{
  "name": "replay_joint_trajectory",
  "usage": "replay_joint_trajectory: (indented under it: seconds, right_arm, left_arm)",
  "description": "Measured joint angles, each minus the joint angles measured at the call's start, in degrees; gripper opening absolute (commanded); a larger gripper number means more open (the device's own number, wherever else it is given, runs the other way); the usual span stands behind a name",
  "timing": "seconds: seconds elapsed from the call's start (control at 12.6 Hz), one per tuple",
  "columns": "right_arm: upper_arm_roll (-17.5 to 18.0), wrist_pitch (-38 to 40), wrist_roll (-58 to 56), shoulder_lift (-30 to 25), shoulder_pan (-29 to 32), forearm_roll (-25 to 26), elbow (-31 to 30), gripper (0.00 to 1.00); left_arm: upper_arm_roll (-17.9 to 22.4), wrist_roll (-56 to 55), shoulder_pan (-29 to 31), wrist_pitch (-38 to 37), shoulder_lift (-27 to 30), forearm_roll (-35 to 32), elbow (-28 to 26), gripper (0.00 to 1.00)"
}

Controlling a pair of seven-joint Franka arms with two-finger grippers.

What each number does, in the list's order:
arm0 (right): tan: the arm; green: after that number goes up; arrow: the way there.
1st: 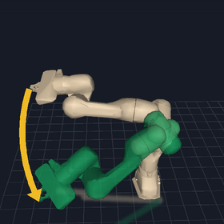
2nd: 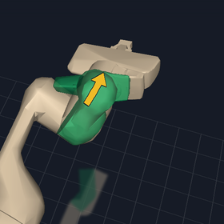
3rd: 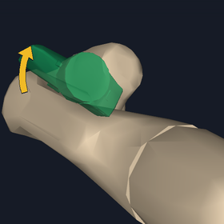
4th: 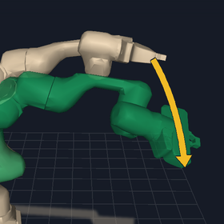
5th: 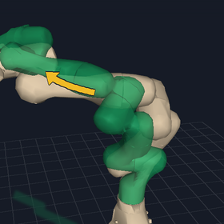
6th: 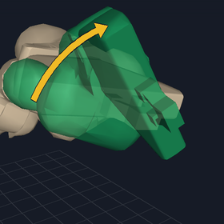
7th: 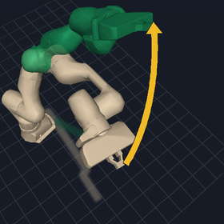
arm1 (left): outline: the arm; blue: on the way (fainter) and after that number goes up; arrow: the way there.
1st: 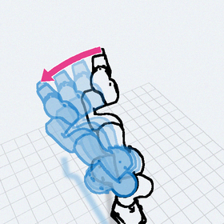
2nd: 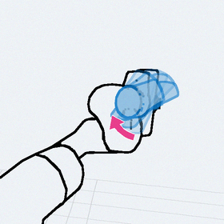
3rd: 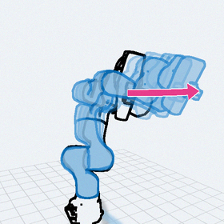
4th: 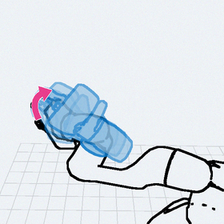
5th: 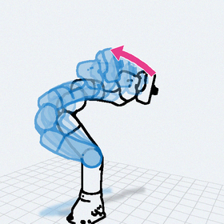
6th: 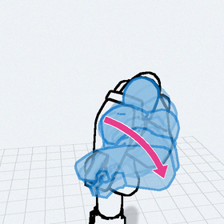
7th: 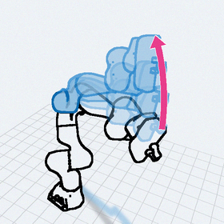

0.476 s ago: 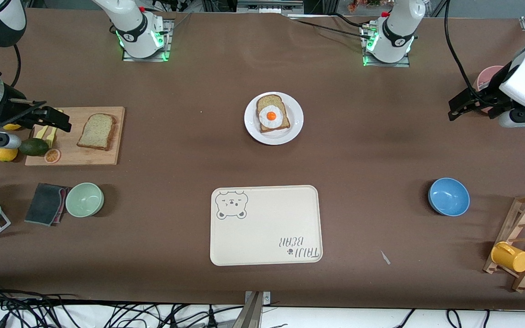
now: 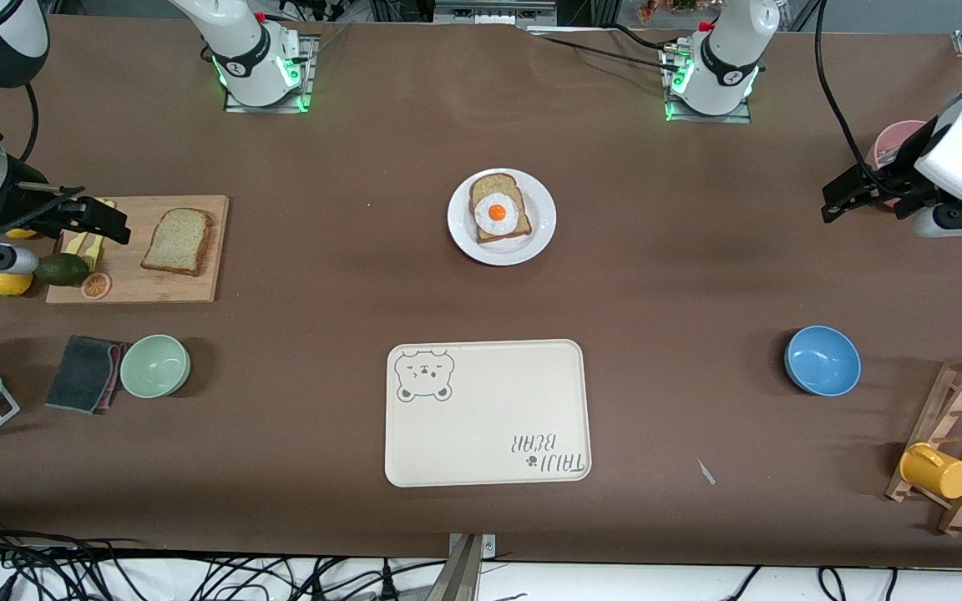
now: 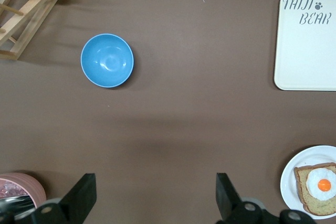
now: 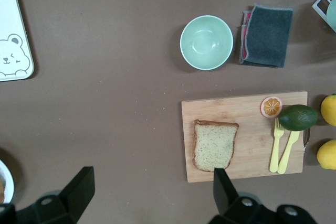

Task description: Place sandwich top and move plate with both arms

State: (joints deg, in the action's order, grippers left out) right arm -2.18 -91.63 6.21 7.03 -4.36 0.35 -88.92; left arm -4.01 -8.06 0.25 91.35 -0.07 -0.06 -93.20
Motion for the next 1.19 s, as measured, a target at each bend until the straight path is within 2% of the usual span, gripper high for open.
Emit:
replay_joint_trajectory:
  seconds: [1.19]
  right_arm:
    - [0.62, 0.12, 0.02, 0.08, -0.27, 0.0, 0.0, 1.0]
  left_arm:
    - [-0.02, 0.0, 0.0, 0.0, -0.03, 0.0, 0.79, 1.0]
